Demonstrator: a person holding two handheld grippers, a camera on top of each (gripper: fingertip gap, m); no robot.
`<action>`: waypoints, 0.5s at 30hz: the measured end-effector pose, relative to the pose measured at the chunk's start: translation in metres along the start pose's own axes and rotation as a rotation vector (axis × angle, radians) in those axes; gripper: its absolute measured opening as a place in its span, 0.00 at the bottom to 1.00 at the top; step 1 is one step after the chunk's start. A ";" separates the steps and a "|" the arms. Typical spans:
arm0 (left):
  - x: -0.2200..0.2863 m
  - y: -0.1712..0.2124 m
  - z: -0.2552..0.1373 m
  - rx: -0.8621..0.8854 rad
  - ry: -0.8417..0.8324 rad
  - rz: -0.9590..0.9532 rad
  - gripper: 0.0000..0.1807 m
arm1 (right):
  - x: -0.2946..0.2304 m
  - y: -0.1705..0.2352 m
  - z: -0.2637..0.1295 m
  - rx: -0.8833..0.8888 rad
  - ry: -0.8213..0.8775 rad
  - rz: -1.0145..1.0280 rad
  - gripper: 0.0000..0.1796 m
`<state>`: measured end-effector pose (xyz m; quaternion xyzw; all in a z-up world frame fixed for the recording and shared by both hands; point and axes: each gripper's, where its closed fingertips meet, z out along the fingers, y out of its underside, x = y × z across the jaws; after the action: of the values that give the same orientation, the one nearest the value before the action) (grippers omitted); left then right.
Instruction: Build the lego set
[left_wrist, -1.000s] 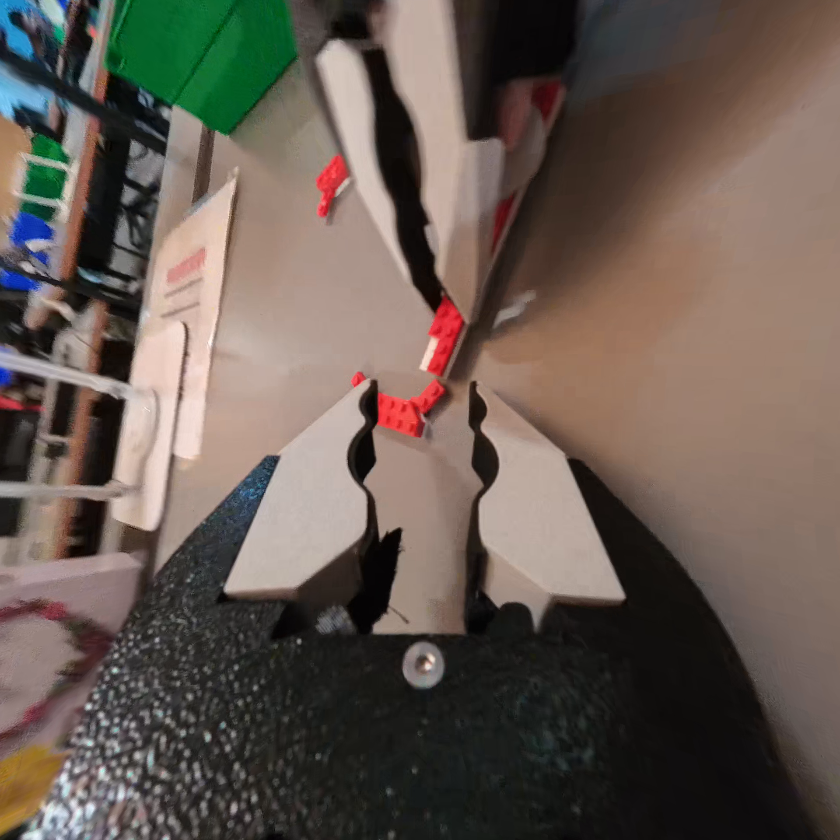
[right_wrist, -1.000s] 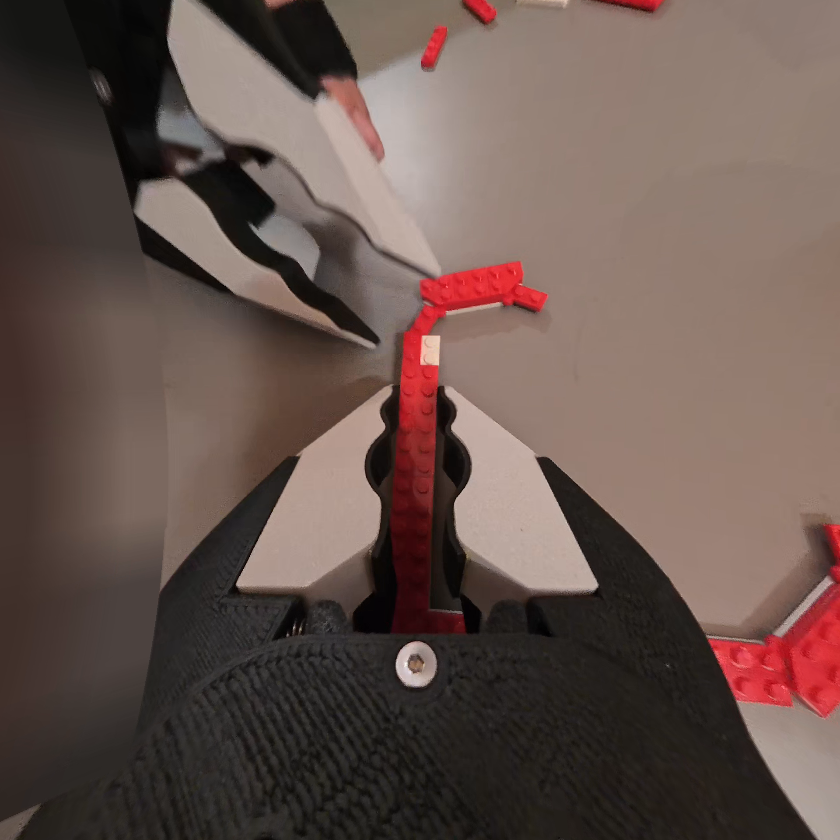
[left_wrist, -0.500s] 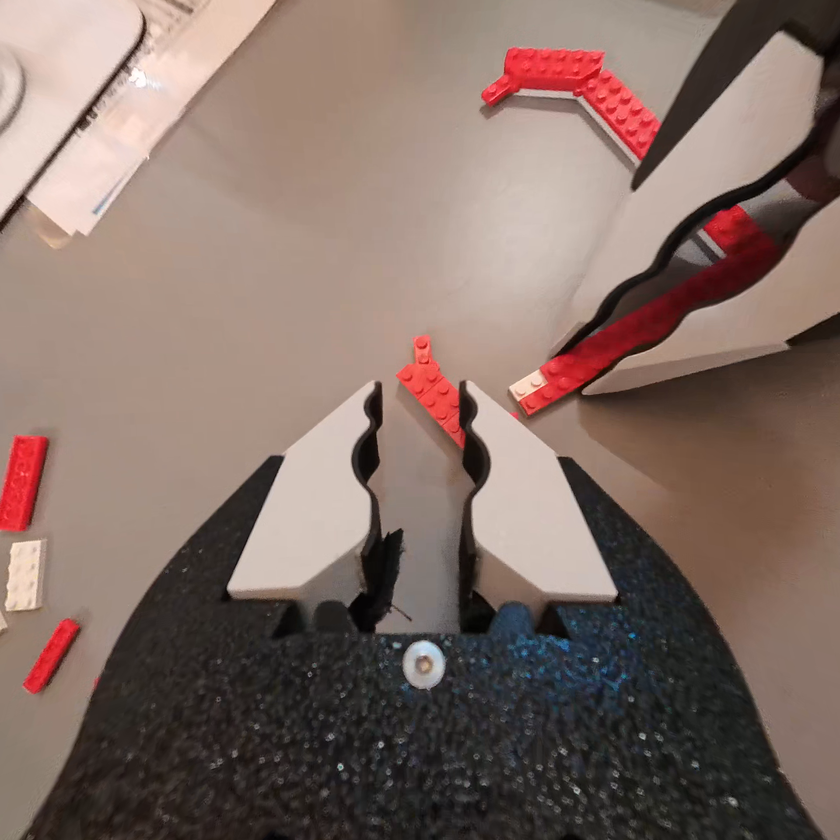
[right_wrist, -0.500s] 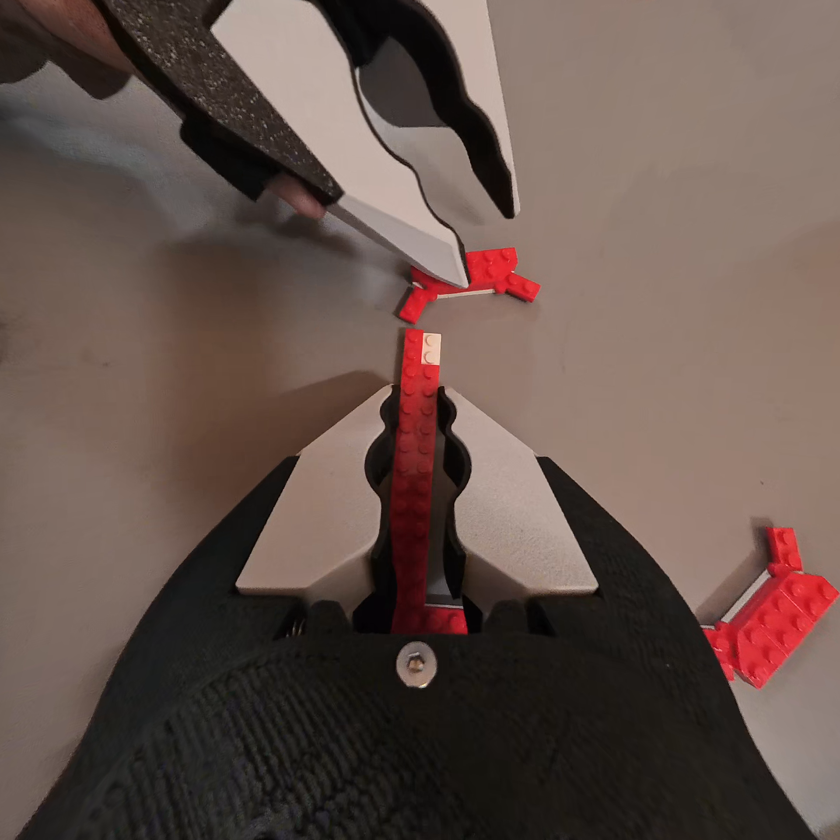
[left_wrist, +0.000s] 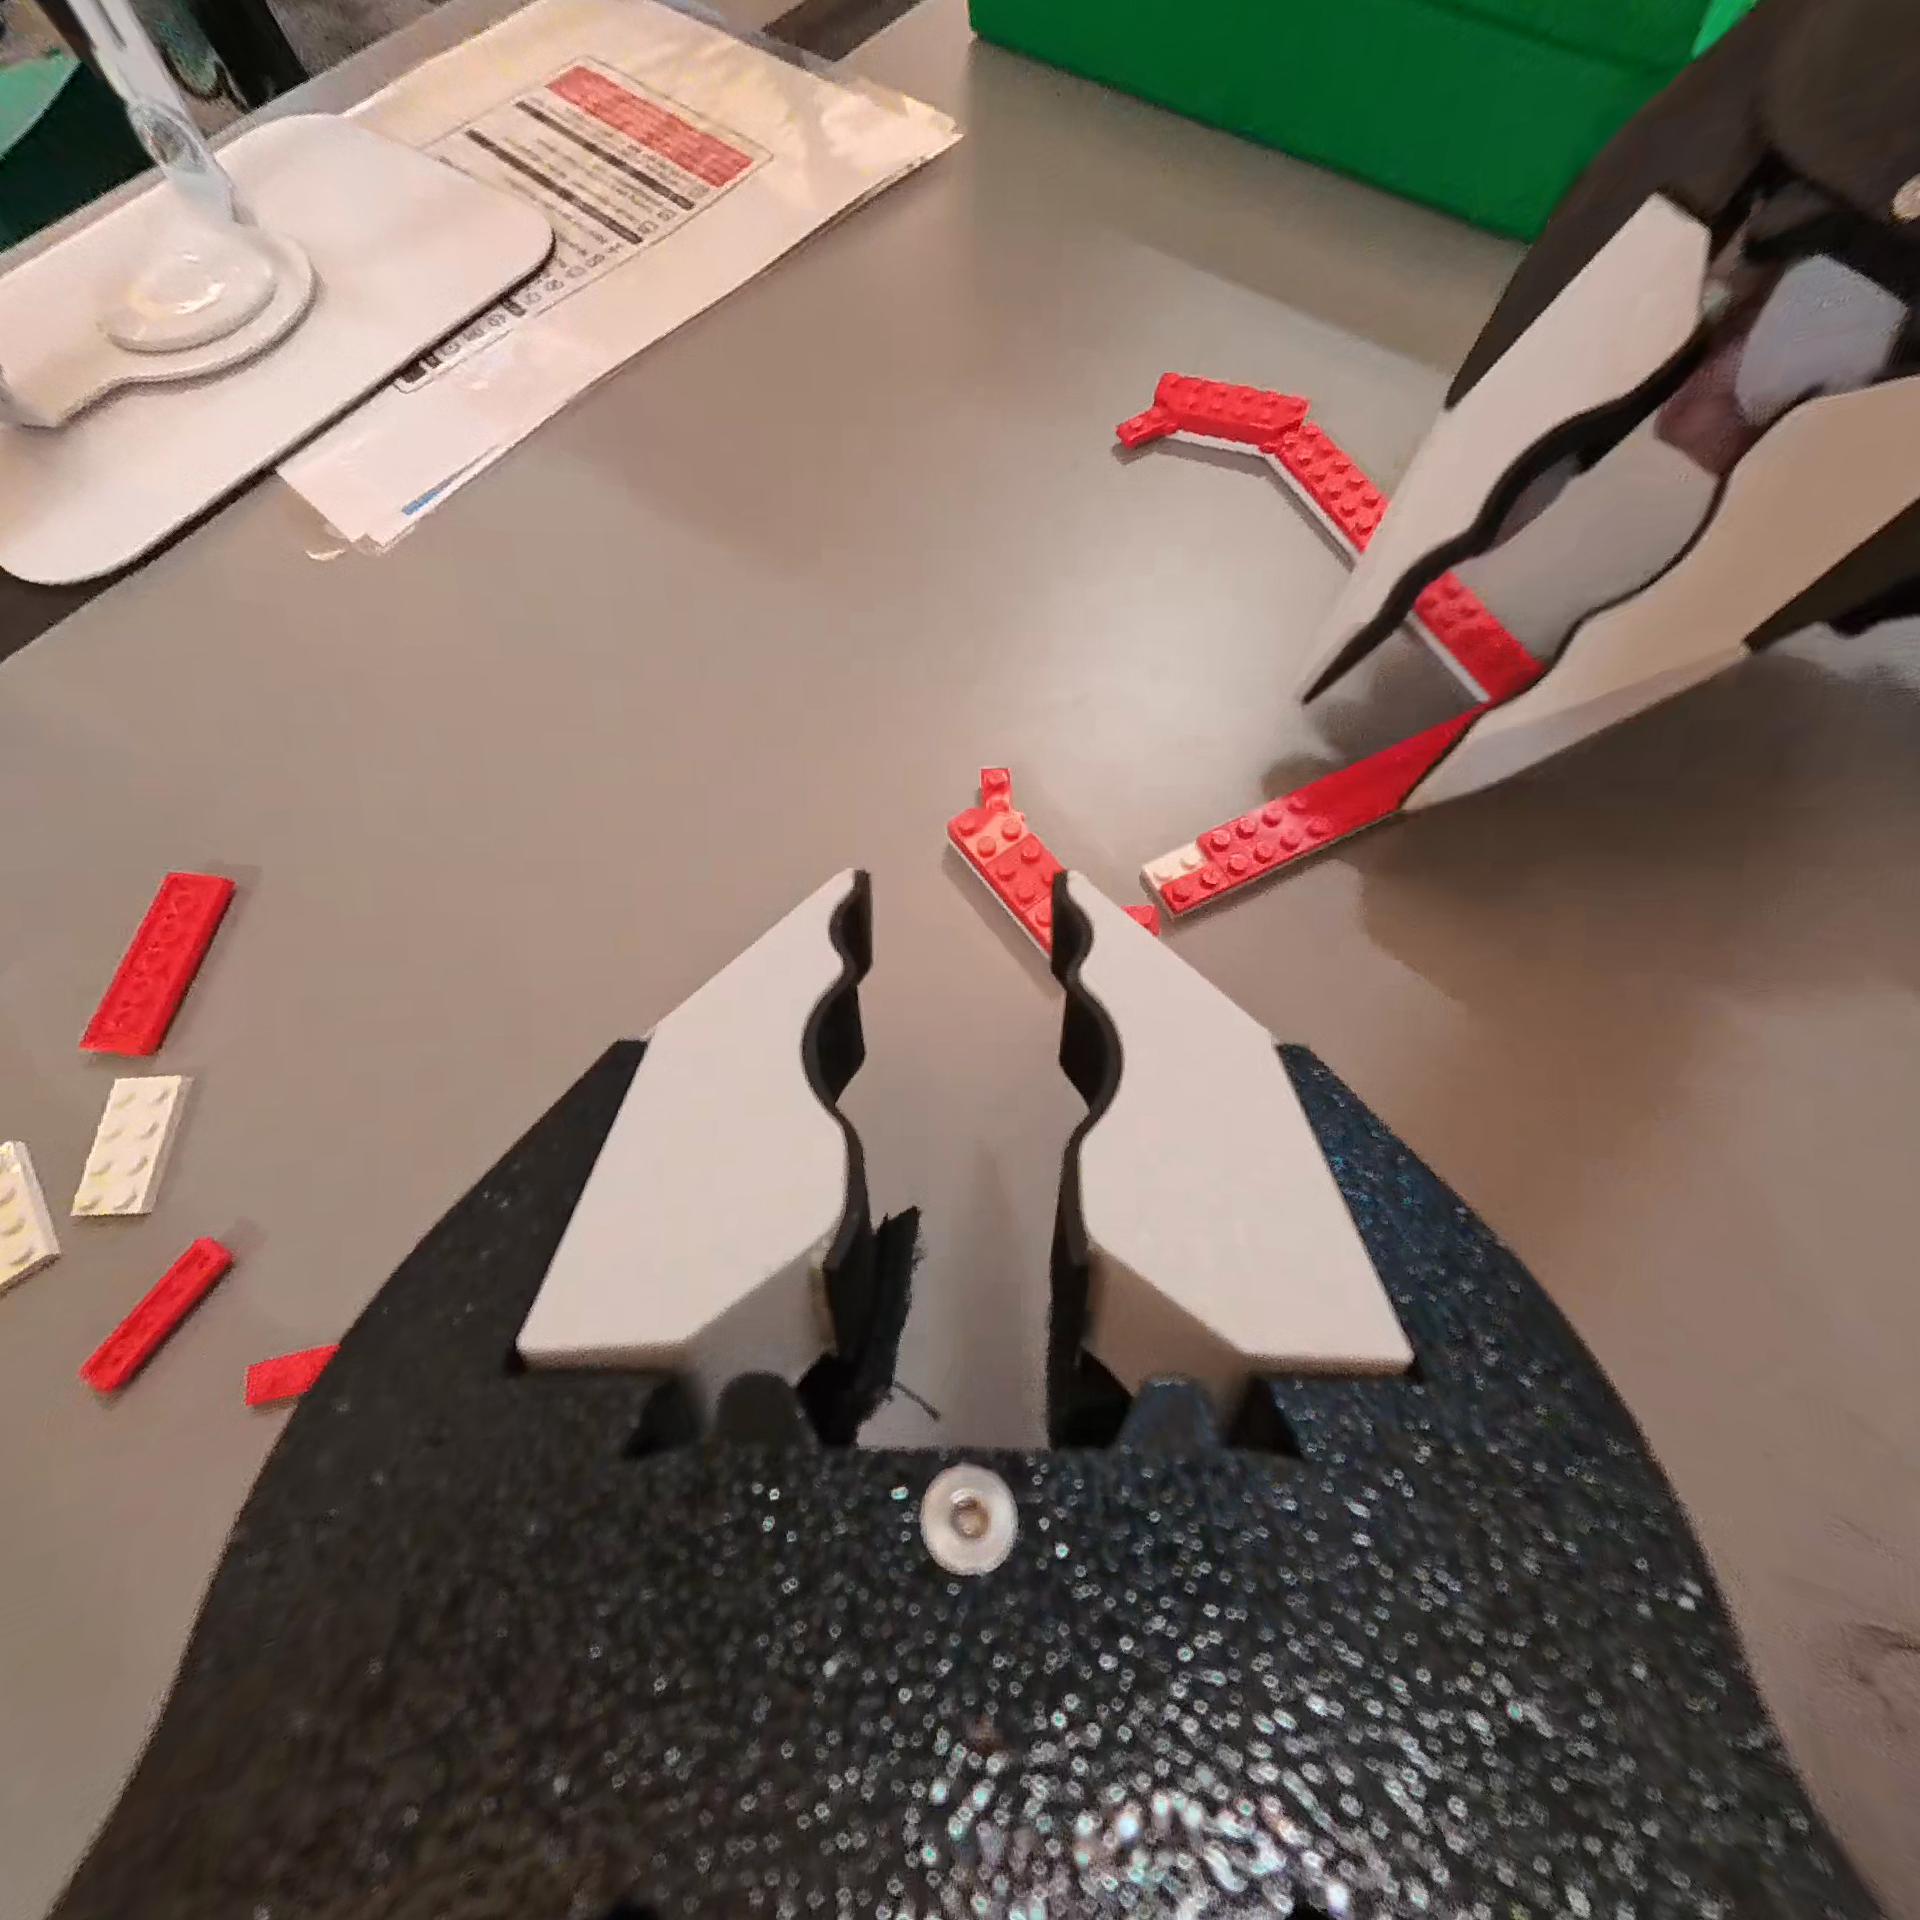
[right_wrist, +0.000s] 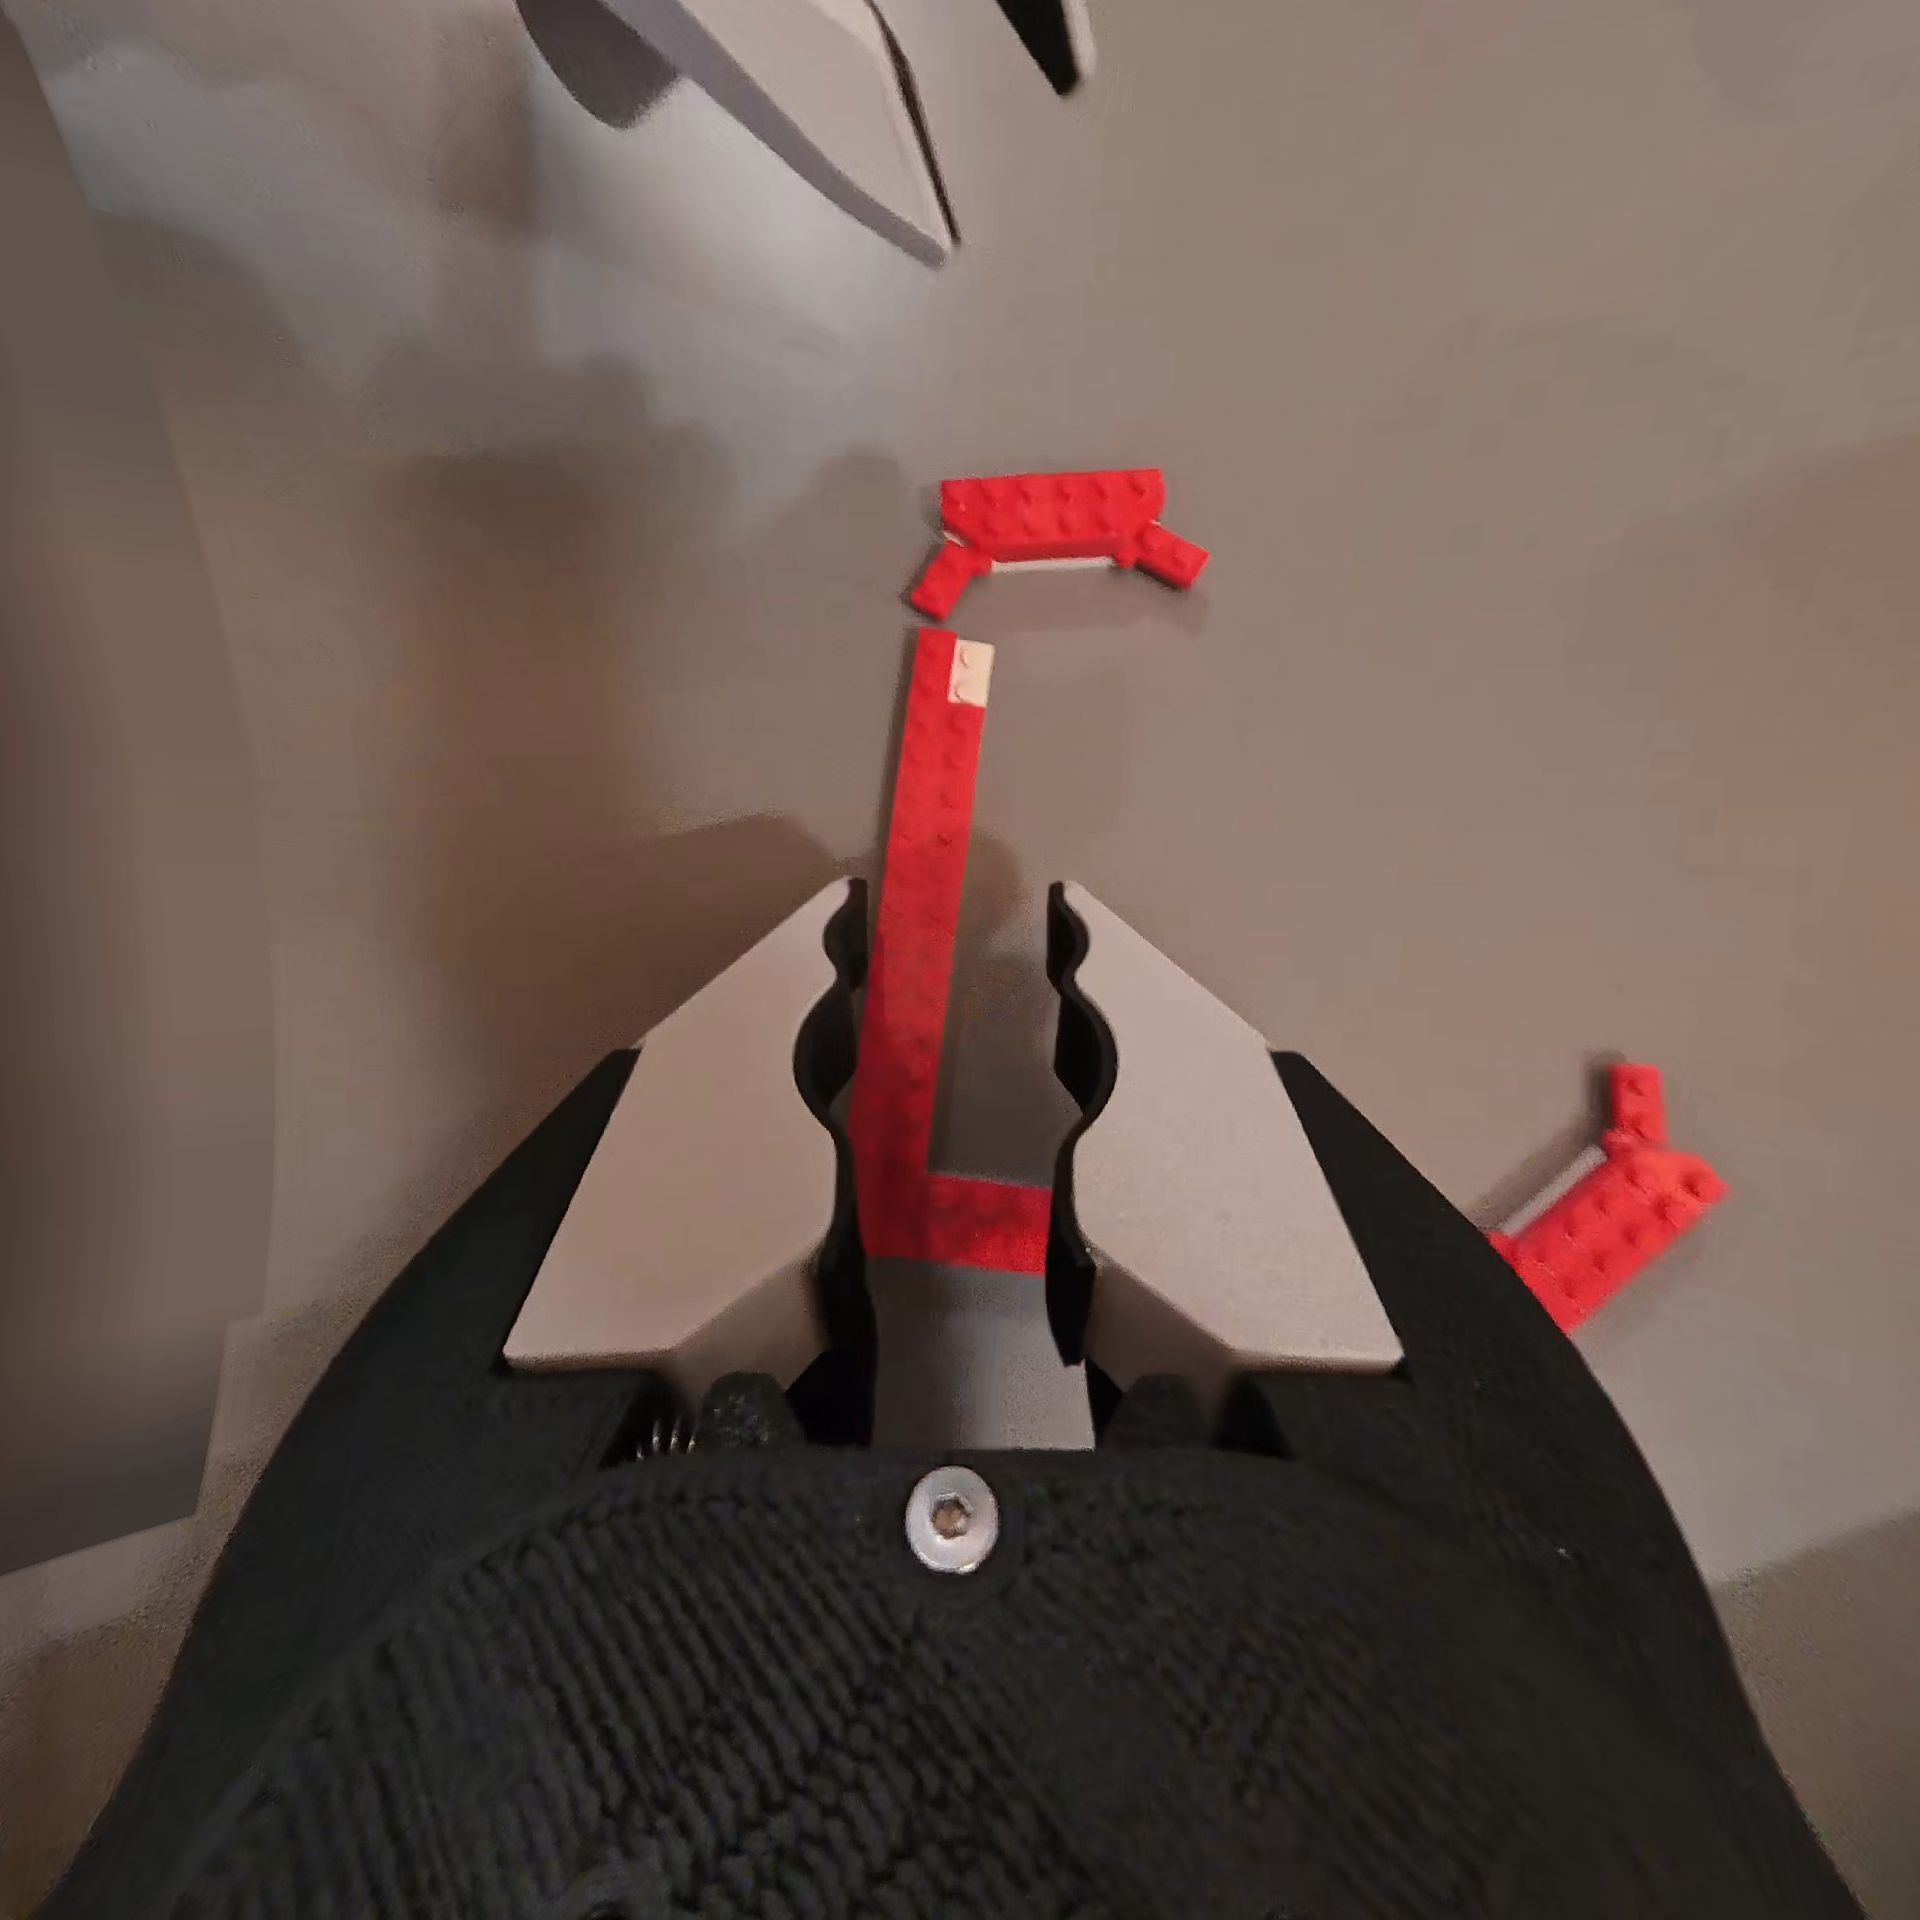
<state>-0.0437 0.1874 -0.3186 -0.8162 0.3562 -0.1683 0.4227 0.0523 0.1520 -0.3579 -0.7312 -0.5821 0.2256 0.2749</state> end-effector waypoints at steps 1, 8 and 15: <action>0.001 0.000 -0.003 0.013 -0.002 0.013 0.17 | 0.002 0.001 -0.005 -0.002 0.024 -0.005 0.18; 0.002 -0.007 -0.016 0.084 0.003 0.056 0.14 | -0.008 0.010 0.002 -0.071 0.091 -0.048 0.19; 0.008 -0.008 -0.023 0.113 0.020 0.098 0.12 | -0.014 0.015 0.004 -0.166 0.049 -0.140 0.08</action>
<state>-0.0479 0.1717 -0.2993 -0.7709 0.3897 -0.1755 0.4723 0.0573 0.1359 -0.3711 -0.7144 -0.6414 0.1389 0.2428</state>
